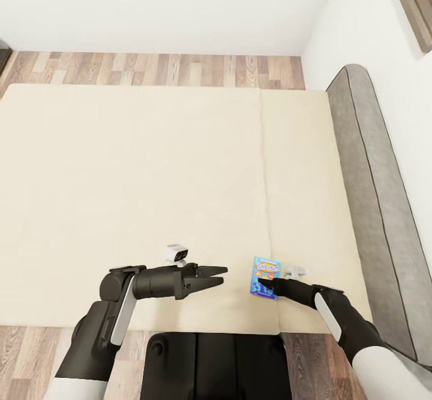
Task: Put all the toys in the child's room - the three board games (two on the bed and one on the table), the two jigsaw puzzles on the table, and the tennis ball on the table - inside the toy box on the table in the child's room.
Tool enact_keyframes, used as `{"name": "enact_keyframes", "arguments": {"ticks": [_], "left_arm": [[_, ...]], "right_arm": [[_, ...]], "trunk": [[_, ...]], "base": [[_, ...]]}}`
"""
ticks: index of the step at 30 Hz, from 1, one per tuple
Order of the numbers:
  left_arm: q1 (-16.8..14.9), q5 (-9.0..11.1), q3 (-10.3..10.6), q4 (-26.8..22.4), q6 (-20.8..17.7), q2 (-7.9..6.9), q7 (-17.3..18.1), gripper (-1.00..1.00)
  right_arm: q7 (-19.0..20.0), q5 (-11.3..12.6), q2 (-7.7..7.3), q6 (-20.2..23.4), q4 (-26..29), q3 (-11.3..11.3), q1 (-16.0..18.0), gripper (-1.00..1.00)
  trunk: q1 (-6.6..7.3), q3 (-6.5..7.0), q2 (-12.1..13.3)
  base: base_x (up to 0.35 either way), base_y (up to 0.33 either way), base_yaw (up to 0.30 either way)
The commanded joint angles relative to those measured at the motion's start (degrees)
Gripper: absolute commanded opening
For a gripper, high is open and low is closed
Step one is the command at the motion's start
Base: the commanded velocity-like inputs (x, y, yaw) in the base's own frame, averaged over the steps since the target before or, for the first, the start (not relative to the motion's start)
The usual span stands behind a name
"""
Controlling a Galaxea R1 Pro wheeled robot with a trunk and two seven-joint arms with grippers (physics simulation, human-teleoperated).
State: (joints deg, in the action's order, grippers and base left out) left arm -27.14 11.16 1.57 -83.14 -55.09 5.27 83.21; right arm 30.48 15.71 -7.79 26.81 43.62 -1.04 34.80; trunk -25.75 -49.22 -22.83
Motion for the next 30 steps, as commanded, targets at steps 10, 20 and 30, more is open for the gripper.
{"name": "enact_keyframes", "arguments": {"ticks": [10,20,30], "left_arm": [[-0.02,0.09,0.01,-0.01,-0.62,0.01,0.11,1.00],[0.00,0.11,0.01,-0.01,-0.59,0.00,0.11,1.00],[-0.02,0.10,0.01,-0.01,-0.62,0.00,0.11,1.00]], "right_arm": [[-0.07,0.55,-0.09,0.44,0.05,-0.11,0.00,1.00],[-0.07,0.55,-0.11,0.44,0.06,-0.11,0.00,1.00],[-0.07,0.55,-0.11,0.44,0.07,-0.11,0.00,1.00]], "trunk": [[-0.03,-0.06,-0.09],[-0.03,-0.06,-0.09],[-0.03,-0.06,-0.09]], "base": [[0.000,0.013,0.000],[0.000,0.140,0.000],[0.000,0.121,0.000]]}}
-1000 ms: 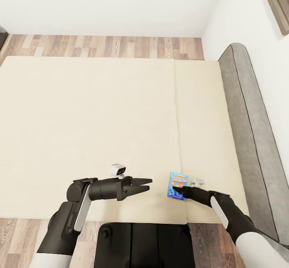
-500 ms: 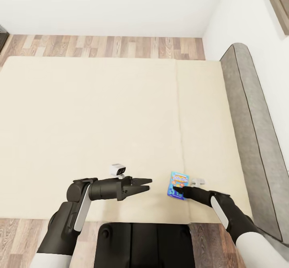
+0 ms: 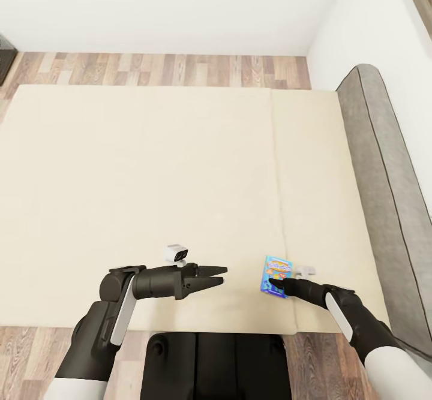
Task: Put all the toys in the child's room - the three board games (two on the bed and one on the table), the two jigsaw puzzles on the table, and the tennis ball on the table - inside the toy box on the table in the child's room.
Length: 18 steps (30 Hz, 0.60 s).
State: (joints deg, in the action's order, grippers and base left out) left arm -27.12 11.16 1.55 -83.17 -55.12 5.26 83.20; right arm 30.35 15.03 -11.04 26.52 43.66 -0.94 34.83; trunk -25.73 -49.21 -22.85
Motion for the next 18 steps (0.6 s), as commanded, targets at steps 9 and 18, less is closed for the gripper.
{"name": "enact_keyframes", "arguments": {"ticks": [9,18], "left_arm": [[-0.04,0.09,0.04,0.03,-0.59,0.01,0.12,1.00],[-0.04,0.10,0.04,0.03,-0.57,0.01,0.12,1.00]], "right_arm": [[0.06,1.23,3.19,0.72,0.02,-0.20,-0.03,1.00],[0.06,1.23,3.20,0.72,0.03,-0.20,-0.03,1.00]], "trunk": [[-0.05,-0.06,-0.07],[-0.05,-0.06,-0.07]], "base": [[0.000,0.062,0.000],[0.000,0.009,0.000]]}}
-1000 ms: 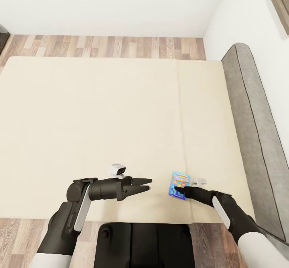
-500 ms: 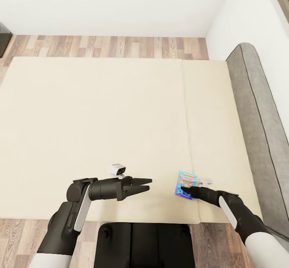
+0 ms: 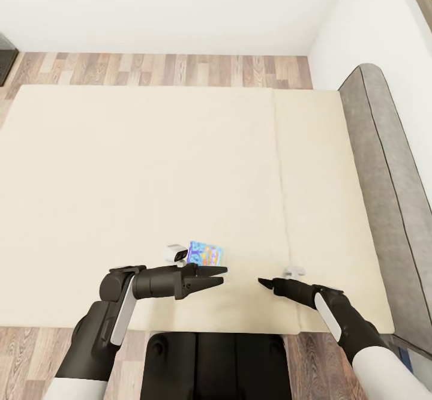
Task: Put all the toys in the child's room - the three board games (two on the bed and one on the table), the two jigsaw puzzles on the table, and the tennis ball on the table - inside the toy box on the table in the child's room.
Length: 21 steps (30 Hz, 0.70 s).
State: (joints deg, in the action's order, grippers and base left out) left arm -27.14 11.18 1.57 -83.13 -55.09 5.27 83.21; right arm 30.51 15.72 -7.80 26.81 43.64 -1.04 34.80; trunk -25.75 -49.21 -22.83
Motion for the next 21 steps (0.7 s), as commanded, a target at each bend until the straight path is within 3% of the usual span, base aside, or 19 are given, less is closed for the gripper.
{"name": "enact_keyframes", "arguments": {"ticks": [1,14,21], "left_arm": [[-0.02,0.08,0.01,-0.01,-0.58,0.01,0.11,1.00],[-0.01,0.07,0.01,-0.01,-0.62,0.01,0.07,1.00],[-0.01,0.07,0.01,-0.01,-0.63,0.01,0.03,1.00]], "right_arm": [[-0.10,0.54,-0.07,0.44,0.05,-0.11,0.01,1.00],[-0.10,0.54,-0.10,0.44,0.09,-0.11,0.01,1.00],[-0.10,0.54,-0.09,0.44,0.08,-0.11,0.01,1.00]], "trunk": [[-0.03,-0.06,-0.09],[-0.03,-0.06,-0.09],[-0.03,-0.06,-0.09]], "base": [[0.000,0.001,0.000],[0.000,0.002,0.000],[0.000,0.118,0.000]]}}
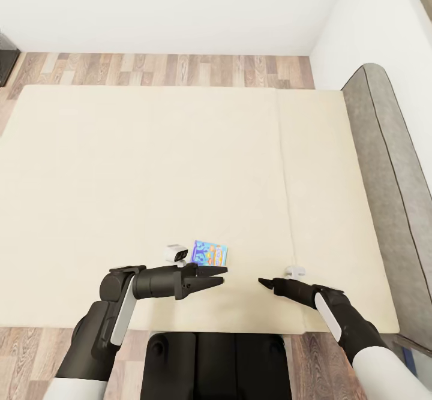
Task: Put all the toys in the child's room - the three board games (two on the bed and one on the table), the two jigsaw puzzles on the table, and the tennis ball on the table - inside the toy box on the table in the child's room.
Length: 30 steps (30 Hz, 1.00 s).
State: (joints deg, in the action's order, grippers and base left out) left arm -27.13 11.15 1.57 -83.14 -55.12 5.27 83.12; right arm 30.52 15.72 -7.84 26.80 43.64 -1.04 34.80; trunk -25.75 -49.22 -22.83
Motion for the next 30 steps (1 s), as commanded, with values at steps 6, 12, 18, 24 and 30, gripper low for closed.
{"name": "enact_keyframes", "arguments": {"ticks": [6,12,18,24,30], "left_arm": [[-0.02,0.10,0.02,0.00,-0.60,0.01,0.12,1.00],[-0.02,0.11,0.02,0.00,-0.60,0.00,0.11,1.00],[-0.03,0.10,0.02,0.00,-0.60,0.00,0.12,1.00],[-0.01,0.11,0.02,0.00,-0.56,0.00,0.16,1.00],[-0.02,0.12,0.02,0.00,-0.56,0.00,0.16,1.00]], "right_arm": [[-0.11,0.54,-0.03,0.45,0.07,-0.11,0.00,1.00],[-0.11,0.54,-0.02,0.45,0.08,-0.11,0.00,1.00],[-0.11,0.54,-0.02,0.45,0.10,-0.11,0.00,1.00],[-0.11,0.54,-0.04,0.45,0.11,-0.11,0.00,1.00],[-0.11,0.54,-0.02,0.45,0.13,-0.11,0.00,1.00]], "trunk": [[-0.03,-0.06,-0.09],[-0.03,-0.06,-0.09],[-0.03,-0.06,-0.09],[-0.03,-0.06,-0.09],[-0.03,-0.06,-0.09]], "base": [[0.000,0.192,0.000],[0.000,0.201,0.000],[0.000,0.194,0.000],[0.000,0.156,0.000],[0.000,0.038,0.000]]}}
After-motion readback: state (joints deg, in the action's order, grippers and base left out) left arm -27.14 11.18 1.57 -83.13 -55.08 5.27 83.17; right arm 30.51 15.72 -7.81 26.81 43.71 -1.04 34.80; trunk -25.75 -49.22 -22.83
